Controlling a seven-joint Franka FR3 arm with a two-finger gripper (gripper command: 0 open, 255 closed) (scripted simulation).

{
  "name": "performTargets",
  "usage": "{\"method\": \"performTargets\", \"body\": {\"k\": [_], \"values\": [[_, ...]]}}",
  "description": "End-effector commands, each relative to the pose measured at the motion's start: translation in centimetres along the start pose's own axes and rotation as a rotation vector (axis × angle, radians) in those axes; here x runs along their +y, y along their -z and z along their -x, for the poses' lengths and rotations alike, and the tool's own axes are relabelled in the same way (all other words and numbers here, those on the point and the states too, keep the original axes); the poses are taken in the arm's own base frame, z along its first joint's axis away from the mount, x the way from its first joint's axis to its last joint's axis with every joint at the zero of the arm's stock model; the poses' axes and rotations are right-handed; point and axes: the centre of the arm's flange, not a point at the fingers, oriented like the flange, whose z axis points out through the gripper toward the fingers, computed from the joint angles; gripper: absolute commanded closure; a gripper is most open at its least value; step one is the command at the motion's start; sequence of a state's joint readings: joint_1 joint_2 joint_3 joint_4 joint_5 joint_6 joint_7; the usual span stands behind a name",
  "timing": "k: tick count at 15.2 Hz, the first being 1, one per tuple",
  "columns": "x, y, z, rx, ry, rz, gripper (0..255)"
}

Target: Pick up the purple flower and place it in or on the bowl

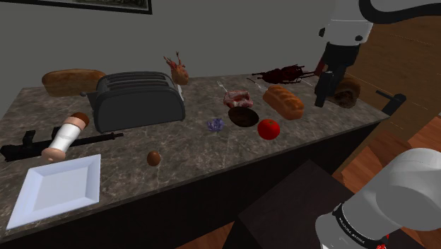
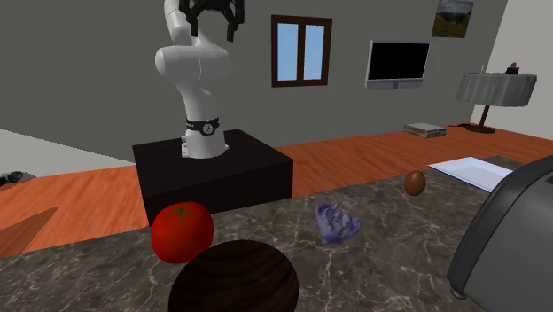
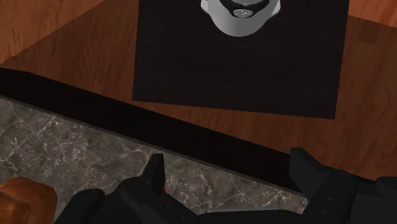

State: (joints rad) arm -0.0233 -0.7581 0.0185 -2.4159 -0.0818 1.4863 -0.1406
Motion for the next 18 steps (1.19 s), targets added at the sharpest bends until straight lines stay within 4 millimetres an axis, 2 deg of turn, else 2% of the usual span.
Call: {"method": "performTargets", "body": {"k": [1,10,18], "values": [[0.0,0.0,0.0,0.0,0.0,0.0,0],[0.5,-6.7,-8.5,0.091,0.086,-0.026,0],[0.1,-11.9,-16.5,0.173,0.162,-0.049,0]]}}
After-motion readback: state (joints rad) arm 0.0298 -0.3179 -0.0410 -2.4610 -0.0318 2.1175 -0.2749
